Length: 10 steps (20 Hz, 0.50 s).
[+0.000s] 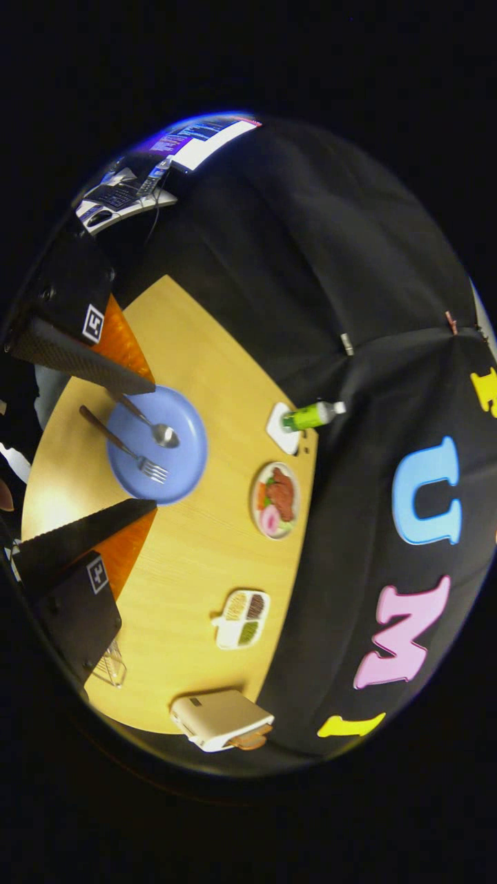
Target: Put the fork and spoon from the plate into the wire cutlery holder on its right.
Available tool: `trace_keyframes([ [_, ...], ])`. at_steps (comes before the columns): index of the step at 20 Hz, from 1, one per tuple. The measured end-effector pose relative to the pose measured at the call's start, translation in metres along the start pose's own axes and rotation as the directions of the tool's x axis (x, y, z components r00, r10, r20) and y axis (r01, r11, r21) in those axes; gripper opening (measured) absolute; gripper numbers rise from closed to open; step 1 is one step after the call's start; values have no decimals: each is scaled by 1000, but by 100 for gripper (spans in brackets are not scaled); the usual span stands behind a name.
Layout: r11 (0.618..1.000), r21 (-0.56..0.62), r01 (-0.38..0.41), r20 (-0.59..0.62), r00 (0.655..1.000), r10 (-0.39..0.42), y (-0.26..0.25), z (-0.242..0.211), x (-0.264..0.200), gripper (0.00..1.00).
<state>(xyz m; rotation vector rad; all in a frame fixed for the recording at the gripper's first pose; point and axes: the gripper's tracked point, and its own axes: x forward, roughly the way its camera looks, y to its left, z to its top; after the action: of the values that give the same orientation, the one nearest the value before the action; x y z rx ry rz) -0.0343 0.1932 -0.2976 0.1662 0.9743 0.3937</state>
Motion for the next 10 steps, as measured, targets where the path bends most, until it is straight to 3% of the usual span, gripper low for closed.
trace_keyframes([
  [4, 999, 24, 42, -160, 986, -38, 1, -45, 56, 88],
  [7, 995, 32, 95, -213, 973, -86, -5, -62, 84, 68],
  [10, 990, 40, 132, -251, 961, -118, -9, -72, 100, 68],
])
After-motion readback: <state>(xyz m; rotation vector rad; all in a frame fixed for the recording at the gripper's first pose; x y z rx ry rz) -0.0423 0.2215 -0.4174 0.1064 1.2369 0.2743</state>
